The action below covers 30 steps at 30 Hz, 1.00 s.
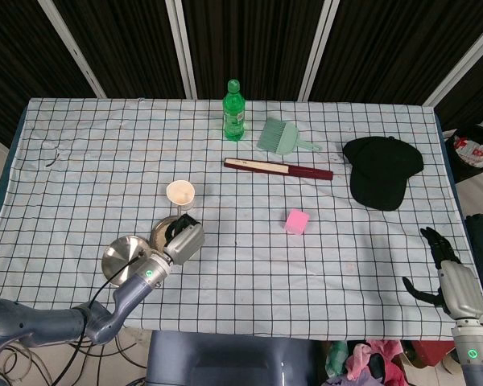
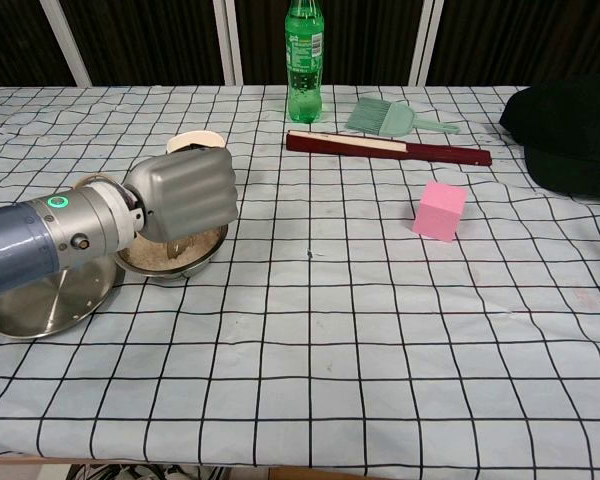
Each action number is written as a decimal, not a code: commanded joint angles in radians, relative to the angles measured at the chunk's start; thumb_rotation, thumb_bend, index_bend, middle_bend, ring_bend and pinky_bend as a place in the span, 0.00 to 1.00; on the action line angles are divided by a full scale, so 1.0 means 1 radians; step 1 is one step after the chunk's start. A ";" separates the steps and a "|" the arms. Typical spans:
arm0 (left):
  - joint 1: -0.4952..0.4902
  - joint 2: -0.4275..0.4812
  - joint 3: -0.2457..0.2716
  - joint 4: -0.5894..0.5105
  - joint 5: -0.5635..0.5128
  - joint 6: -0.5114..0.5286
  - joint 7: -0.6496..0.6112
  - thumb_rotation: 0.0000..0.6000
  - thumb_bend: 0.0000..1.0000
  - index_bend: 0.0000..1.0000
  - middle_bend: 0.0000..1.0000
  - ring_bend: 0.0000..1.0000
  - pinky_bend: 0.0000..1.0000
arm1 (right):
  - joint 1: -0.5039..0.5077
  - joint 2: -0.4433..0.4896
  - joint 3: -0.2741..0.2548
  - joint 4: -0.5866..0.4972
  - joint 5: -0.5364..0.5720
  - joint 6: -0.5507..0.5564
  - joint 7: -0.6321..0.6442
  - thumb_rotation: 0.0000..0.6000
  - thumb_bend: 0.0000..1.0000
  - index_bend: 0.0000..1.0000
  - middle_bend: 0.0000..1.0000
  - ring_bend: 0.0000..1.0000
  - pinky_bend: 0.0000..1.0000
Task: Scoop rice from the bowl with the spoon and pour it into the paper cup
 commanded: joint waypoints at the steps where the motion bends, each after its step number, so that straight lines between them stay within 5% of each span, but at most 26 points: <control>1: 0.011 0.000 -0.008 -0.010 -0.016 0.009 0.003 1.00 0.54 0.79 1.00 1.00 1.00 | 0.000 0.000 0.000 0.000 0.000 0.000 0.000 1.00 0.25 0.00 0.00 0.00 0.19; 30: 0.091 -0.038 -0.109 -0.078 -0.204 0.140 -0.064 1.00 0.55 0.80 1.00 1.00 1.00 | -0.001 -0.001 0.000 -0.002 0.002 0.000 0.001 1.00 0.25 0.00 0.00 0.00 0.19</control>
